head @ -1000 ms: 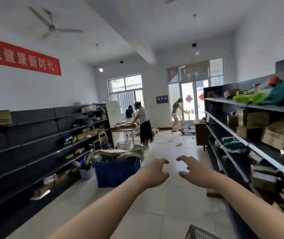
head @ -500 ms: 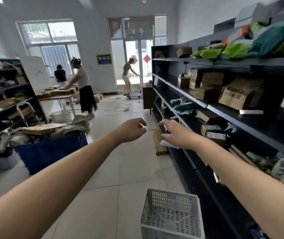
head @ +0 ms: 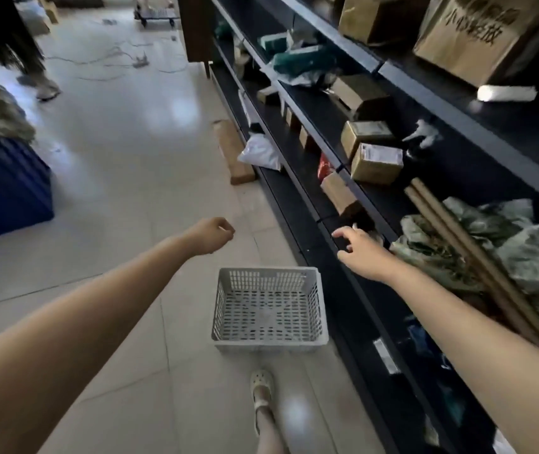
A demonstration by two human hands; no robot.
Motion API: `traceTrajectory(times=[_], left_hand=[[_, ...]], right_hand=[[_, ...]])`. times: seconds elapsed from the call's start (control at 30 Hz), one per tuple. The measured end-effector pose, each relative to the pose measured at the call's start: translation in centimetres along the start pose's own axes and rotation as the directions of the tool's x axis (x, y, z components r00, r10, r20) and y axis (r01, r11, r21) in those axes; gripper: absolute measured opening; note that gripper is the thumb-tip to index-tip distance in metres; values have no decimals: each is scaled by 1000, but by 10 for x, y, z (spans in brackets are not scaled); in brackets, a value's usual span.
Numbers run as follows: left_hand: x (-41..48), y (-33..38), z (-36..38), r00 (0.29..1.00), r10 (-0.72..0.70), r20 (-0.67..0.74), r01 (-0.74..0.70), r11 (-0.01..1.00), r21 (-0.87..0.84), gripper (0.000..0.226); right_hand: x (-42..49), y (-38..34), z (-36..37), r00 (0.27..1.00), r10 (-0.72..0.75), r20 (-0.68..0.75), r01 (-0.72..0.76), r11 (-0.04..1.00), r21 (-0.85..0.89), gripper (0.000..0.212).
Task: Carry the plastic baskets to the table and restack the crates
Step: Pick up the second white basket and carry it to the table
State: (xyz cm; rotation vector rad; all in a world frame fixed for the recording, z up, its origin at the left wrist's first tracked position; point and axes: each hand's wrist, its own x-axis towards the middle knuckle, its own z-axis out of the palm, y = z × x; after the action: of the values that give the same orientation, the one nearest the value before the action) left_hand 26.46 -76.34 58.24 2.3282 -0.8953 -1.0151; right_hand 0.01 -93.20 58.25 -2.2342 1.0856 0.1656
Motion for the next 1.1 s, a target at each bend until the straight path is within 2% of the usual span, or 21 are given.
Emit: traceTrajectory(times=[0.13,0.23,0.4,0.57,0.67,0.73,0.8,0.97,1.03,1.1], left_hand=[[82,-50,10,990,-143,17,143,990,-19,25],[126,-98,36,963,-264,58,265,964,-9,20],[197,-159,95,922,-373,102,370,928,47,35],[293,-237,165,913,-397,95,383,913,139,45],[350,-287,217,908,-415,51,406,904,137,53],[380,-321,250,910,-413,12,406,899,165,58],[404,-353,279,912,-410,3,400,891,213,60],[414,-404,317,913,-406,-35,407,906,117,62],[409,-412,323,921,-383,-70,387,920,61,63],[404,-420,325,922,-374,-105,381,923,58,61]], right_hand=[[62,47,32,983,179,34,-180,983,34,17],[104,77,67,954,281,108,-286,957,42,17],[186,122,152,886,434,164,-446,894,43,15],[281,177,256,860,468,203,-477,879,-2,6],[327,220,317,862,469,194,-440,881,-175,4],[346,252,352,848,499,179,-440,851,-289,14],[361,282,386,803,577,147,-503,790,-351,37],[371,317,448,644,751,143,-687,650,-324,87],[372,319,460,634,768,88,-726,630,-275,91],[375,318,462,622,782,17,-766,613,-193,85]])
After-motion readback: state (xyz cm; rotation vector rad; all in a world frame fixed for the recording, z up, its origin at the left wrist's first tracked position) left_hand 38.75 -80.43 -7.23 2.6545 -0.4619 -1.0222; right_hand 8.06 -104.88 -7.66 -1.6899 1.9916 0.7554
